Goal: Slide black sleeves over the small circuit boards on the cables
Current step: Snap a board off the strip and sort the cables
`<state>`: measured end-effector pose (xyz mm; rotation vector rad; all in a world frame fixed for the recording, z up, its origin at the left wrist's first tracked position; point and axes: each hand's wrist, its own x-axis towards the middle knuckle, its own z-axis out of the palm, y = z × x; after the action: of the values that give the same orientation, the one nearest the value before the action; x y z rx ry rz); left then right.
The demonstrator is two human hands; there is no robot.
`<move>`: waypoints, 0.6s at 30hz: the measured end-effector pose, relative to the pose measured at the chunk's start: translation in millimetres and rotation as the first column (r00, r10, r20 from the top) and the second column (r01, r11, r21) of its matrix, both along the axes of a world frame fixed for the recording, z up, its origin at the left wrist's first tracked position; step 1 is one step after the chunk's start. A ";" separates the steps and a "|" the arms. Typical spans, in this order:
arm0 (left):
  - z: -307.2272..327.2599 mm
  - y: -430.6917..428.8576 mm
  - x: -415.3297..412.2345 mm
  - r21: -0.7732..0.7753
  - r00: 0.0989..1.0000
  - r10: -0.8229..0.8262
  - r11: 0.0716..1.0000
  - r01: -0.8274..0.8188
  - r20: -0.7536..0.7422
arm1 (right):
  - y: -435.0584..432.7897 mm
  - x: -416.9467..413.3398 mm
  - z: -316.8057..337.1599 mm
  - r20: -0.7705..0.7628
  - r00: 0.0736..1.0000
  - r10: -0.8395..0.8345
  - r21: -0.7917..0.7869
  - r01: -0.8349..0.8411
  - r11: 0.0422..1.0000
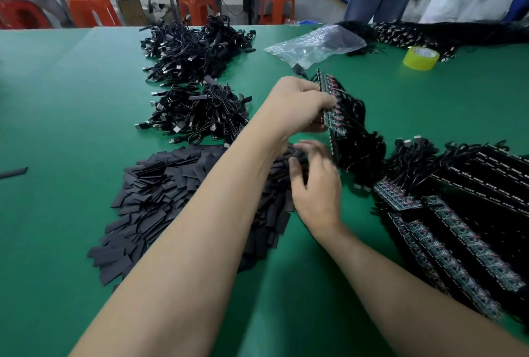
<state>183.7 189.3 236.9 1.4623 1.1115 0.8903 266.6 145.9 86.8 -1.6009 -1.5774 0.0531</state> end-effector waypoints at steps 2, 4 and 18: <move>-3.1 -3.0 -0.1 -0.023 0.998 0.023 0.999 -0.022 0.051 | -10.4 -1.9 -0.8 -0.049 0.997 -0.067 0.153 0.074 0.986; -7.9 -3.5 0.1 -0.048 0.996 0.043 0.998 -0.039 0.080 | -19.2 -5.7 -4.0 -0.087 0.991 -0.098 0.244 0.116 0.963; 10.9 -18.0 -4.4 -0.164 0.954 0.032 0.986 0.018 0.299 | -6.8 -8.6 18.9 0.361 0.904 -0.228 -0.329 0.352 0.876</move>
<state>179.3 171.3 247.8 1.1432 0.9387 0.9658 258.0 139.2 105.7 -2.2434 -1.6061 -0.0612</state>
